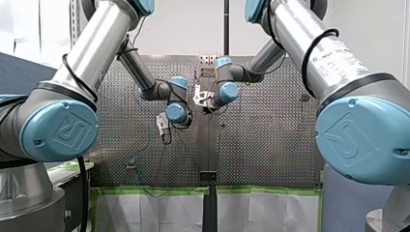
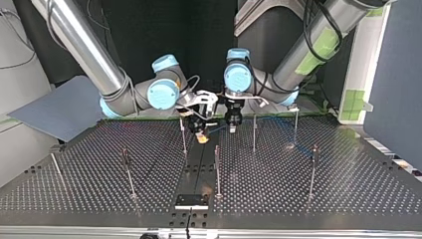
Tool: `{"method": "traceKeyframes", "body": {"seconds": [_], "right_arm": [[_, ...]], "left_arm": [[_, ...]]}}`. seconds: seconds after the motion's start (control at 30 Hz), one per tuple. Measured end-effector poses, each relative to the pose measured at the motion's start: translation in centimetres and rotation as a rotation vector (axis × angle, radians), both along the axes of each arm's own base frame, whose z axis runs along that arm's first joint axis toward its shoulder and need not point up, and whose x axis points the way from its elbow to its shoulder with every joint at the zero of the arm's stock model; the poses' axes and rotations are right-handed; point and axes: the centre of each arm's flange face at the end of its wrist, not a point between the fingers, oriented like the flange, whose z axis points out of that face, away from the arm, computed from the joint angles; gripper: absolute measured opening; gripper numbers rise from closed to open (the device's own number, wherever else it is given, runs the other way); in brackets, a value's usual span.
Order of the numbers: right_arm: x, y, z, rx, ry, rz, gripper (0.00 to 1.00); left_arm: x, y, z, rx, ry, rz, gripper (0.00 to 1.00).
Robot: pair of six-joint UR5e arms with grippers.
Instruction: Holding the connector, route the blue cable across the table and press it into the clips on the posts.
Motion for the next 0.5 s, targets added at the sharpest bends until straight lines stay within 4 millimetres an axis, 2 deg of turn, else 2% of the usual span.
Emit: {"method": "traceKeyframes", "body": {"seconds": [0.23, 0.5], "right_arm": [[-1.5, 1.0, 2.4, 0.002, -0.014, -0.011, 0.00], [-2.2, 2.1, 5.8, -0.023, -0.049, -0.013, 0.00]], "left_arm": [[-1.1, -0.2, 2.9, 0.001, -0.009, 0.001, 0.00], [-2.3, 0.2, 6.4, 0.007, -0.018, 0.009, 0.00]]}}
